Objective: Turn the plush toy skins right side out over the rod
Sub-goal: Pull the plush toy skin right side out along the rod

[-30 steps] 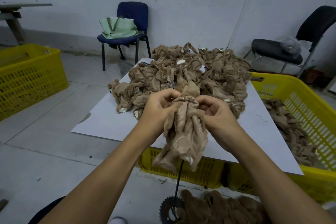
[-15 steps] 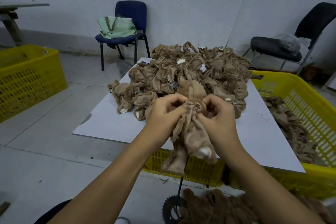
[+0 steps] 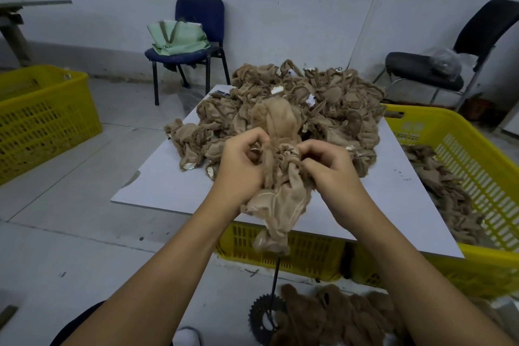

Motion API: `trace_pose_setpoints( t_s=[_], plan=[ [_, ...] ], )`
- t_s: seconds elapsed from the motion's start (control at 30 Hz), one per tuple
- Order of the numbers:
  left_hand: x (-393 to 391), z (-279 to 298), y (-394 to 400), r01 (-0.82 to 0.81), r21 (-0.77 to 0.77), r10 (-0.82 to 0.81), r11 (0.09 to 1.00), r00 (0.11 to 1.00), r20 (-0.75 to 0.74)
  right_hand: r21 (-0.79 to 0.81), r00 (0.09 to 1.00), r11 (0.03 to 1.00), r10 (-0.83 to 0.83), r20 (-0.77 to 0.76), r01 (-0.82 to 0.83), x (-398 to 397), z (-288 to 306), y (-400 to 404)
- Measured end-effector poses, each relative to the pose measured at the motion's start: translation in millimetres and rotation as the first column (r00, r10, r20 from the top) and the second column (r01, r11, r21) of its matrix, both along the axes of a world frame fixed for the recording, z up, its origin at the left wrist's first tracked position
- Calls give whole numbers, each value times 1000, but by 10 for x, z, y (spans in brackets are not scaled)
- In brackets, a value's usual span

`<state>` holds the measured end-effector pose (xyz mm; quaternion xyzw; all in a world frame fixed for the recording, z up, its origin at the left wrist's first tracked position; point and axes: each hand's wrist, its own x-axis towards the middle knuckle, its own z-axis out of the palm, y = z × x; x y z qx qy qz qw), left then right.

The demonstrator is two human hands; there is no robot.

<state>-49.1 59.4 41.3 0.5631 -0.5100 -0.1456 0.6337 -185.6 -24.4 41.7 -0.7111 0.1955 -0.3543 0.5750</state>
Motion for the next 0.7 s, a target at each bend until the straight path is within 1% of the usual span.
trace_pose_setpoints(
  t_s=[0.03, 0.1, 0.13, 0.2, 0.27, 0.3, 0.37, 0.47, 0.5, 0.57, 0.6, 0.63, 0.7],
  plan=[
    [-6, 0, -7, -20, -17, 19, 1000, 1000, -12, 20, 999, 999, 37, -20, -37, -18, 9, 3],
    [-37, 18, -10, -38, -60, 34, 997, 997, -63, -7, 995, 996, 86, -46, -86, -50, 13, 12],
    [-63, 39, -12, -35, -64, 27, 997, 991, -130, -26, 995, 996, 88, -44, -90, -67, 20, 10],
    [-99, 53, -38, -13, -46, 0, 999, 961, -277, -16, 997, 997, 79, -24, -79, -107, 39, -14],
    [-134, 61, -63, 28, -20, -33, 999, 930, -367, -28, 998, 999, 44, -42, -45, -144, 51, -49],
    [-146, 60, -59, 38, 2, -35, 999, 934, -356, -50, 998, 999, 15, -64, -19, -152, 43, -62],
    [-153, 37, -60, 37, 49, -23, 998, 966, -258, -88, 996, 995, -49, -73, 42, -150, 25, -59],
    [-139, 16, -44, 43, 122, -23, 992, 988, -155, -147, 989, 979, -146, -8, 144, -144, 8, -52],
    [-134, 11, -28, 93, 128, -78, 987, 990, -115, -155, 981, 968, -194, 19, 195, -140, 13, -78],
    [-164, -5, 34, 263, 145, -252, 954, 964, -88, -105, 964, 959, -255, 74, 261, -126, 32, -134],
    [-168, -25, 55, 295, 160, -289, 942, 956, -60, -75, 963, 962, -256, 91, 263, -101, 42, -147],
    [-163, -44, 56, 293, 173, -293, 940, 956, -24, -55, 962, 964, -255, 99, 261, -95, 39, -136],
    [-145, -53, 37, 234, 143, -240, 962, 970, 30, -36, 962, 968, -242, 125, 248, -71, 14, -71]
  ],
)
